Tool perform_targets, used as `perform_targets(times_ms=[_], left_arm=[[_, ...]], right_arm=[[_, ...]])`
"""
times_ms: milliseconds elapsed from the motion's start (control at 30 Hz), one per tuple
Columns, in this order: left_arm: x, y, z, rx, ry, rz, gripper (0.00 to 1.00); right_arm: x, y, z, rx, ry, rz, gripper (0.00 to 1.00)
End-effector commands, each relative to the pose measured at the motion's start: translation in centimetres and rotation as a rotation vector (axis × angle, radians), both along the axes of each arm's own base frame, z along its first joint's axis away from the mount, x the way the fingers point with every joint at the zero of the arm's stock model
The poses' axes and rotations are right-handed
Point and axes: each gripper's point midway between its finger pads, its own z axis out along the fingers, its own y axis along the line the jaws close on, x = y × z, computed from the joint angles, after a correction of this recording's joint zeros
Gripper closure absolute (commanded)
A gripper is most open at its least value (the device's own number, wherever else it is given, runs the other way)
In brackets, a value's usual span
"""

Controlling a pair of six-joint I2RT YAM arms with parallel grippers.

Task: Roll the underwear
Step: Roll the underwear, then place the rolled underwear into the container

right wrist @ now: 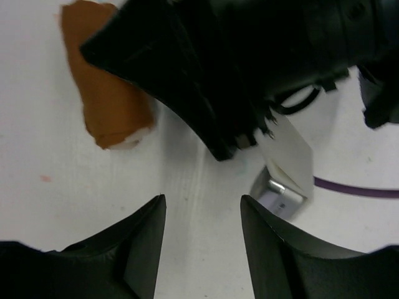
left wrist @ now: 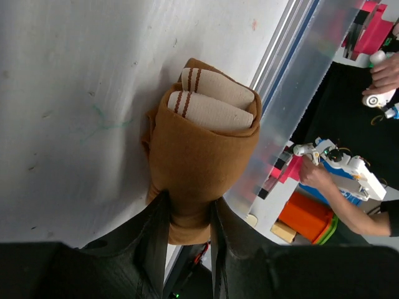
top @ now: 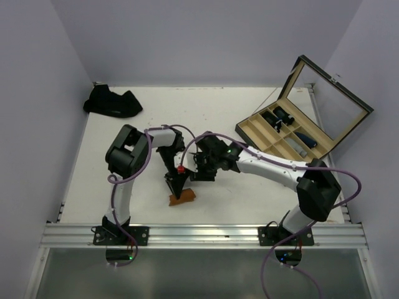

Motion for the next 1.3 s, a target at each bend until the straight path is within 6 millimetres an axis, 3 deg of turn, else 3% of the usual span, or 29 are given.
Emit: perform_targets(times_ms=[0,100,167,267,300,367,467,533,667,700,733,867,1000,1133,1267], left_arm=[[4.3,1.9,-8.0,0.072,-0.302,-0.198,0.93],[4.2,2.2,-8.0,0.08,-0.305,-0.196,0.94],[4.3,2.2,-7.8,0.071,-0.322,-0.196,0.95],[3.8,2.5,-7.6,0.071,-0.326,-0.199,0.95],[3.4,2.7,-7.6,0.072,-0.317,-0.201,0.95],[3.3,2.7,-7.5,0.071,-0.314,-0.199,0.95],[3.4,2.8,-7.5,0.077,-0.309,-0.206,0.95],[3.5,2.9,-7.5,0.084,-0.308,-0.213,0.95],[3.7,3.0,-7.4,0.093,-0.307,-0.213,0.95],[3.6,3.0,-7.5,0.092,-0.307,-0.211,0.95],[3.7,2.9,-7.5,0.09,-0.309,-0.207,0.95],[3.5,2.8,-7.6,0.087,-0.299,-0.193,0.95],[3.5,2.7,-7.7,0.083,-0.301,-0.188,0.95],[3.3,2.7,-7.6,0.08,-0.303,-0.19,0.95],[3.4,2.6,-7.6,0.077,-0.304,-0.19,0.95]], right_arm=[[-3.6,3.1,1.4,0.111,0.07,0.124,0.46],[-3.7,1.4,0.9,0.074,0.083,0.054,0.46],[-2.9,-1.1,-0.6,0.032,0.114,-0.032,0.46],[-2.1,-4.4,0.5,0.119,0.212,-0.147,0.45],[-2.3,-4.8,2.0,0.155,0.19,-0.135,0.45],[-3.7,-5.1,2.5,0.136,0.244,-0.096,0.45],[-5.4,-3.0,3.6,0.175,0.296,-0.015,0.43],[-5.8,-1.7,3.1,0.146,0.277,0.032,0.41],[-8.6,2.8,3.1,0.13,0.225,0.201,0.36],[-9.1,3.4,2.7,0.118,0.214,0.23,0.34],[-9.8,4.4,2.5,0.111,0.182,0.264,0.25],[-11.5,6.5,-0.6,0.075,0.138,0.348,0.26],[-10.7,7.2,-2.7,0.054,0.083,0.319,0.3],[-9.0,8.2,-3.2,0.071,0.022,0.264,0.32],[-8.5,7.9,-3.9,0.046,-0.001,0.253,0.32]])
